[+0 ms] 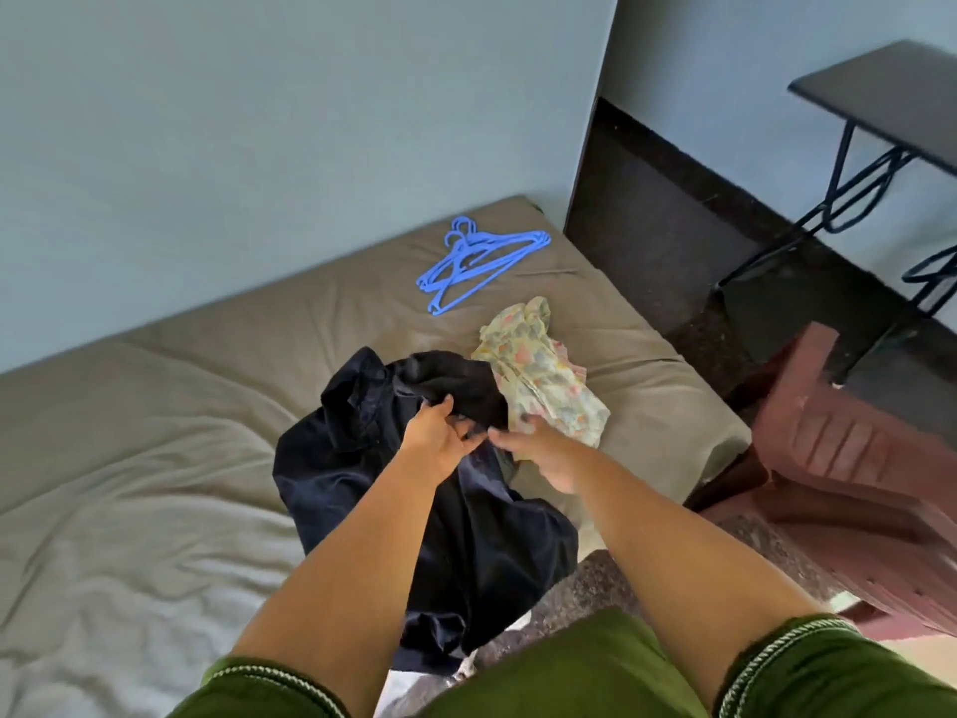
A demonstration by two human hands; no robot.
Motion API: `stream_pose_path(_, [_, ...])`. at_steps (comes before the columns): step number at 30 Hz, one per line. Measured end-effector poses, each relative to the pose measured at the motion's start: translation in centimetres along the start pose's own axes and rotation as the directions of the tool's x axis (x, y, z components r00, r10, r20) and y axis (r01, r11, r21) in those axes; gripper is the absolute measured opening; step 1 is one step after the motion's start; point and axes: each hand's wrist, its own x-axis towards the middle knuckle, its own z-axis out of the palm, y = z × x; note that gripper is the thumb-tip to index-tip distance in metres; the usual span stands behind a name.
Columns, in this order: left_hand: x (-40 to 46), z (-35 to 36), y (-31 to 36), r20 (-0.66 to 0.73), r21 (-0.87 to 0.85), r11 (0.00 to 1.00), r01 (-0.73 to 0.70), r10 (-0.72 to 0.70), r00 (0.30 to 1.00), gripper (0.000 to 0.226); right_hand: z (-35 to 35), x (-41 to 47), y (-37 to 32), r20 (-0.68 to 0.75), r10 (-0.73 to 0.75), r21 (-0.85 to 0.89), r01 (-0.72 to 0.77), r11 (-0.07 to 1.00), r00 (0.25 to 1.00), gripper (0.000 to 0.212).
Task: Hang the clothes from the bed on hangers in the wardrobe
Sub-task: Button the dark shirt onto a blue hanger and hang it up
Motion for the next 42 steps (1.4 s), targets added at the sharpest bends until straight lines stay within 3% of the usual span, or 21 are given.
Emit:
stream_pose_path(3, [-0.7,-0.1,0.8,-0.033,-0.046,0.999,0.011,-0.013,0.999,0.041,2.1,0.1,1.1,0.041,0.067,0.128,-0.071,0.989,0.997,0.093])
stream_pose_path(6, [-1.3,-0.2,1.1,-0.053,-0.084,0.996,0.005,-0.010,0.999,0.038,2.5,-0.1,0.1,0.186,0.031,0.387,-0.103,0.916,0.982,0.038])
stream_pose_path(9, [-1.5,-0.5,1.4,-0.146,-0.049,0.999,-0.020,0.013,0.989,0.037,1.5,-1.0,-1.5,0.156,-0.028,0.671,-0.085,0.737,0.987,0.033])
stream_pose_path(11, [-1.8,-0.7,1.4,-0.212,0.043,0.999,-0.012,0.021,0.977,0.039,0.9,-1.0,-2.5,0.057,-0.033,0.718,-0.018,0.696,0.998,0.026])
stream_pose_path(14, [-2.1,-1.1,1.2,-0.332,0.378,0.925,0.046,0.089,0.939,0.037,0.3,0.3,-3.8,-0.135,-0.083,0.547,0.144,0.825,0.987,0.025])
stream_pose_path(17, [-2.2,-1.2,0.3,-0.514,0.728,0.662,0.177,0.357,0.780,0.070,0.5,0.6,-4.7,-0.132,-0.190,0.371,0.226,0.901,0.973,0.021])
stream_pose_path(18, [-2.5,-0.8,-0.1,-0.476,0.800,0.588,0.122,0.497,0.725,0.066,0.6,0.6,-4.8,-0.126,-0.229,0.304,0.257,0.917,0.965,0.020])
stream_pose_path(20, [-2.7,0.7,-0.9,-0.285,0.852,0.500,-0.157,0.694,0.661,0.042,0.6,0.3,-5.2,-0.142,-0.349,0.102,0.364,0.926,0.927,0.024])
stream_pose_path(22, [-3.6,3.0,-1.4,-0.198,0.773,0.544,-0.326,0.696,0.690,0.041,0.6,-0.1,-5.8,-0.132,-0.462,-0.105,0.451,0.886,0.877,0.029])
stream_pose_path(25, [-4.1,5.3,-1.5,-0.245,0.668,0.685,-0.291,0.572,0.783,0.056,0.5,-1.6,-6.4,-0.019,-0.492,-0.231,0.475,0.849,0.870,0.024])
stream_pose_path(27, [-3.9,5.7,-1.5,-0.288,0.623,0.731,-0.280,0.546,0.787,0.049,0.2,-2.2,-6.7,0.062,-0.506,-0.279,0.502,0.819,0.860,0.025])
stream_pose_path(30, [-4.4,5.0,-1.6,-0.271,0.687,0.656,-0.312,0.630,0.728,0.021,-0.6,-2.4,-7.3,0.063,-0.486,-0.232,0.487,0.842,0.872,0.010])
stream_pose_path(32, [-5.0,4.2,-1.8,-0.233,0.743,0.586,-0.323,0.679,0.696,0.012,-1.2,-2.2,-7.5,0.080,-0.480,-0.233,0.484,0.843,0.874,0.011])
stream_pose_path(36, [-6.1,3.2,-2.8,-0.219,0.762,0.556,-0.333,0.705,0.674,0.009,-2.5,-1.9,-7.8,0.038,-0.568,-0.584,0.479,0.655,0.822,0.036])
stream_pose_path(40, [-7.5,3.4,-3.9,-0.251,0.751,0.558,-0.353,0.736,0.629,0.013,-2.7,-1.3,-7.6,0.082,-0.568,-0.566,0.507,0.650,0.819,0.060])
stream_pose_path(42, [-7.9,3.6,-4.4,-0.260,0.741,0.559,-0.373,0.750,0.608,0.011,-2.9,-0.6,-7.3,0.188,-0.525,-0.607,0.518,0.602,0.830,0.055])
